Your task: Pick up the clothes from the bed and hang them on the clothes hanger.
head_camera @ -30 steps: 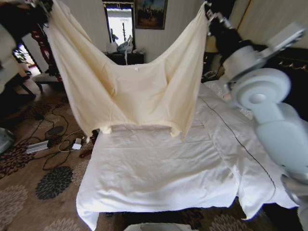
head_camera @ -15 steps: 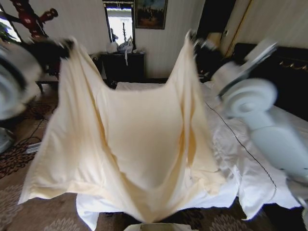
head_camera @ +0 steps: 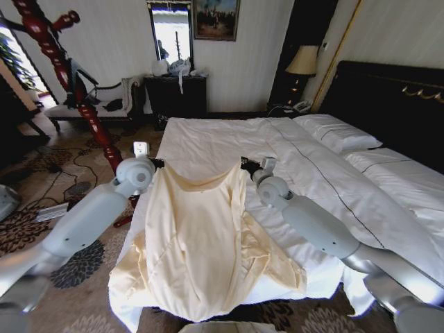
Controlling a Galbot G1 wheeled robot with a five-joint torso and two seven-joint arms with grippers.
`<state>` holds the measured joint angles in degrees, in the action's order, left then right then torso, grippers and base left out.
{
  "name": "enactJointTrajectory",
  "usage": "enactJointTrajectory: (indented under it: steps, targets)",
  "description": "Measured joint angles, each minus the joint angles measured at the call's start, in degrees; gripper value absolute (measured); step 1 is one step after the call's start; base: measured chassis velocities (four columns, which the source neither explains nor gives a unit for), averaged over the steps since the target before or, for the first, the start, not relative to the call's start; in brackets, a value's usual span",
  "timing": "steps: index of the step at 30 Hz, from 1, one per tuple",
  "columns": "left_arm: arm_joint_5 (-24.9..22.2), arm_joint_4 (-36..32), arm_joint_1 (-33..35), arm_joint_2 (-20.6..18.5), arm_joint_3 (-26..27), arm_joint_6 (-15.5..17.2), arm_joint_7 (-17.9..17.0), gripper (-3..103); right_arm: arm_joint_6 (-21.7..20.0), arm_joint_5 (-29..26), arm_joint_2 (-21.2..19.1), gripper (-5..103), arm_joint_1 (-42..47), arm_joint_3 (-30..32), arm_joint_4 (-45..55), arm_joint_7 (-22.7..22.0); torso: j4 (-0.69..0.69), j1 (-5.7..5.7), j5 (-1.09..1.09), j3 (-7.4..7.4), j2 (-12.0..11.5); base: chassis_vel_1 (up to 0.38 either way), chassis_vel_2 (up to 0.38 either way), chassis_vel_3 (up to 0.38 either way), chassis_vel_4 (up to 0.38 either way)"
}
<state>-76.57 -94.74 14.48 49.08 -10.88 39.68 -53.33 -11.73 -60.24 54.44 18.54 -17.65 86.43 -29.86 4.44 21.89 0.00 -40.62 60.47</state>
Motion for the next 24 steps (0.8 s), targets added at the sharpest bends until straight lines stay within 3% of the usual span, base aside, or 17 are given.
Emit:
enactJointTrajectory:
  steps: [6,12,17,24]
  targets:
    - [1.5,6.2,-0.8,7.8,-2.5,-0.7,-0.4,2,2.7,4.4,7.0,1,-0.2,-1.3,-7.8,2.7,0.02,0.0,0.01,0.0,0.0,0.0,0.0,0.0,0.0]
    - [4.1,14.2,-0.1,15.9,-4.7,-1.3,-2.7,2,2.1,7.2,13.1,1,-0.1,-3.5,-12.8,2.2,0.01,-0.01,-0.01,0.0,0.0,0.0,0.0,0.0,0.0]
    - [8.1,18.4,3.1,19.7,-3.1,-1.8,-2.6,2,1.3,7.7,14.0,1,2.5,-4.3,-13.9,1.7,0.05,0.0,0.0,0.0,0.0,0.0,0.0,0.0,0.0]
    - [11.4,18.8,6.7,19.8,-0.7,-2.9,0.1,2,1.2,7.0,12.5,1,6.4,-4.9,-10.9,1.7,0.01,-0.01,-0.01,0.0,0.0,0.0,0.0,0.0,0.0]
